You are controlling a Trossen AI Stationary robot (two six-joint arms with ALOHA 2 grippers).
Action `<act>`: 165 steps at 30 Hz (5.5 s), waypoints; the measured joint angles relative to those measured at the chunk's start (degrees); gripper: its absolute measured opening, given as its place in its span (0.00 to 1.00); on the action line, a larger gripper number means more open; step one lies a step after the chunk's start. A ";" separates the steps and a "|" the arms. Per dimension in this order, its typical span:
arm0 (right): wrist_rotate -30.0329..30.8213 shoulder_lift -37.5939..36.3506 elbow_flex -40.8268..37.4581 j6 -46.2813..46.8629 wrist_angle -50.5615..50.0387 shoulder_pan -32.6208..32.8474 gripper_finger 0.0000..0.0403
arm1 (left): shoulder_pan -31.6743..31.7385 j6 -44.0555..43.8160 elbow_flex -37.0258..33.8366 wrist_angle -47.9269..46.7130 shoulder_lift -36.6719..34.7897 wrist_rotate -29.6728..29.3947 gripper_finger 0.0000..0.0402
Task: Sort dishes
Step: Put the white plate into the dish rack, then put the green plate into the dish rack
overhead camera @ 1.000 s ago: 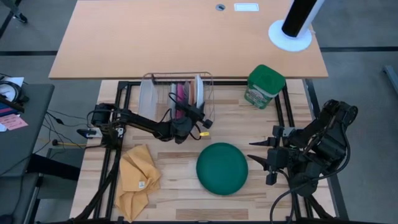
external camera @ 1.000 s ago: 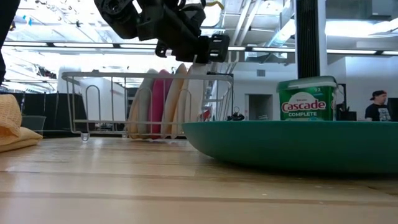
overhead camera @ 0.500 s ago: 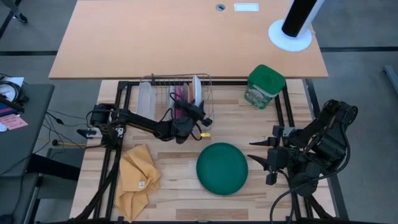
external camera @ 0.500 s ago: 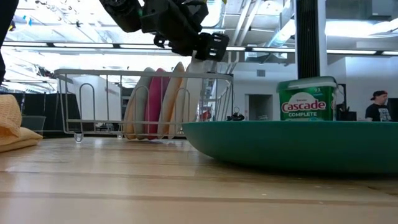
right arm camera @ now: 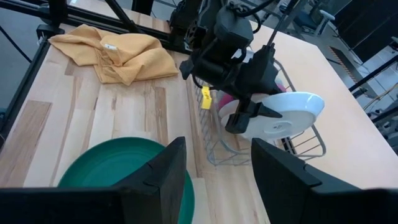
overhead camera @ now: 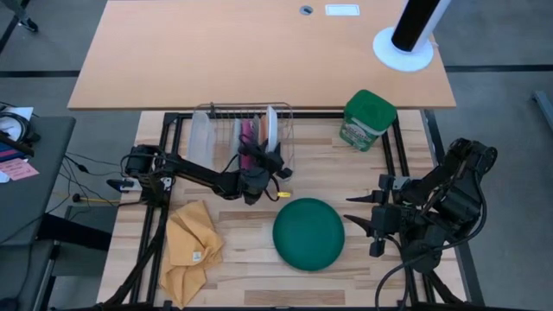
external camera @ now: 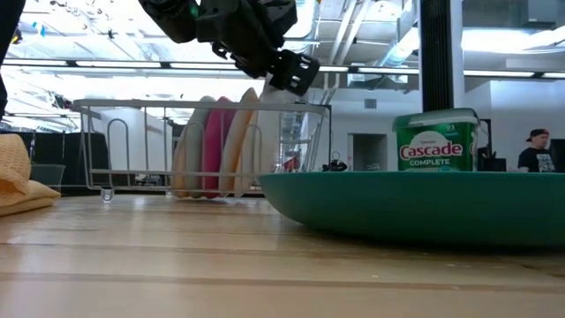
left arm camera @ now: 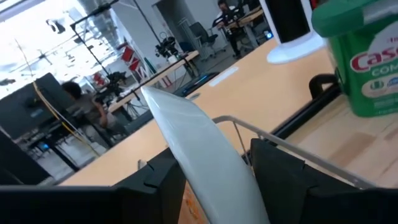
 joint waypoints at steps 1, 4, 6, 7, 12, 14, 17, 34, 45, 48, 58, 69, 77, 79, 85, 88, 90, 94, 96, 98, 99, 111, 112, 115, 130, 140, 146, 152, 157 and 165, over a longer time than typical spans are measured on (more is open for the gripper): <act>0.00 0.00 0.00 0.00 0.00 0.00 0.45 | -0.03 0.66 -0.03 -0.02 0.00 -0.08 0.41; 0.00 0.00 0.00 0.00 0.00 0.01 0.45 | -0.17 3.16 -0.03 0.01 0.02 -0.19 0.42; 0.00 0.00 0.00 0.00 -0.01 -0.01 0.45 | -0.42 5.26 -0.03 -0.05 0.04 -0.34 0.44; 0.00 0.00 0.00 0.00 0.00 0.00 0.45 | -0.61 6.16 -0.05 -0.10 0.07 -0.56 0.45; 0.00 0.00 0.00 0.00 -0.02 0.00 0.45 | -0.97 8.98 -0.10 0.10 0.09 -1.96 0.52; 0.00 0.00 0.00 0.00 -0.01 0.01 0.45 | -0.97 9.25 -0.10 0.10 0.09 -3.06 0.55; 0.00 0.00 0.00 0.00 -0.02 -0.01 0.45 | -1.00 9.44 -0.10 0.07 0.09 -3.30 0.57; -1.18 0.00 0.00 0.04 -0.02 -0.01 0.45 | -1.35 3.86 -0.14 1.84 0.09 -2.91 0.82; -1.39 0.00 0.00 0.04 -0.02 0.00 0.45 | -1.97 15.73 -0.14 13.00 0.09 -3.49 0.92; -1.40 0.00 0.01 0.04 -0.04 -0.01 0.45 | -2.44 18.40 -0.14 15.38 0.09 -3.54 0.92; -1.40 0.00 0.02 0.04 -0.02 -0.01 0.45 | -2.71 20.20 -0.14 18.57 0.13 -3.81 0.92; -1.42 0.00 0.02 0.04 -0.05 0.06 0.45 | -5.96 24.64 -0.14 27.08 -3.10 -6.88 0.92; -1.45 0.00 0.02 0.04 -0.18 0.06 0.45 | -10.92 35.77 -0.12 19.13 -16.16 -6.32 0.87; -1.47 0.00 0.02 0.04 -0.19 0.06 0.45 | -11.87 34.43 -0.10 12.85 -20.19 -6.40 0.85; -1.49 0.01 0.02 0.15 -0.13 0.06 0.45 | -16.39 15.22 -0.10 -13.72 -30.39 -4.23 0.82; -1.51 0.02 0.02 1.52 -0.16 0.02 0.45 | -19.14 -4.03 -0.10 -31.34 -34.24 5.16 0.82; -1.53 0.02 0.02 2.23 -0.13 -0.30 0.45 | -19.60 -13.68 -0.14 -38.71 -35.94 15.01 0.82; -1.53 0.00 0.02 3.65 0.05 -0.69 0.45 | -18.81 -19.35 -0.13 -45.04 -37.81 22.68 0.82; -1.52 0.02 0.02 4.91 -0.01 -0.82 0.45 | -18.86 -20.49 -0.14 -47.85 -38.18 22.94 0.82; -1.51 0.02 -0.28 5.89 0.16 -1.23 0.45 | -18.94 -21.58 -0.12 -50.02 -38.29 23.53 0.82; -1.51 0.00 -0.81 6.03 0.22 -1.43 0.45 | -18.92 -21.80 -0.12 -50.69 -38.29 23.56 0.82; -1.51 0.06 -11.65 17.21 8.01 -2.00 0.45 | -19.00 -35.11 -0.12 -52.87 -37.83 41.44 0.82; -1.53 0.04 -12.59 19.22 8.22 -2.24 0.45 | -19.06 -36.02 -0.12 -52.90 -37.56 42.09 0.82; -2.88 0.04 -15.42 26.48 8.52 -2.28 0.45 | -19.33 -38.95 -0.12 -52.75 -36.23 42.27 0.82; -20.90 0.04 -29.21 58.25 9.35 -5.07 0.45 | -19.81 -43.94 -0.08 -46.72 -30.88 46.39 0.82; -27.27 0.00 -38.89 59.36 14.18 -13.17 0.52 | -22.46 -43.09 -0.08 -46.96 -30.82 46.40 0.82; -29.73 0.04 -44.08 51.98 24.26 -17.63 0.53 | -23.03 -41.58 -0.08 -46.96 -30.84 46.40 0.82; -31.26 0.04 -47.93 48.80 27.92 -20.79 0.53 | -23.21 -42.04 -0.08 -48.24 -30.84 46.38 0.82; -32.16 0.02 -50.49 47.50 29.37 -22.14 0.53 | -23.46 -43.48 -0.10 -50.41 -30.84 46.38 0.82; -35.14 0.02 -54.99 45.65 36.13 -24.08 0.53 | -23.51 -46.15 -0.10 -51.68 -30.82 46.33 0.82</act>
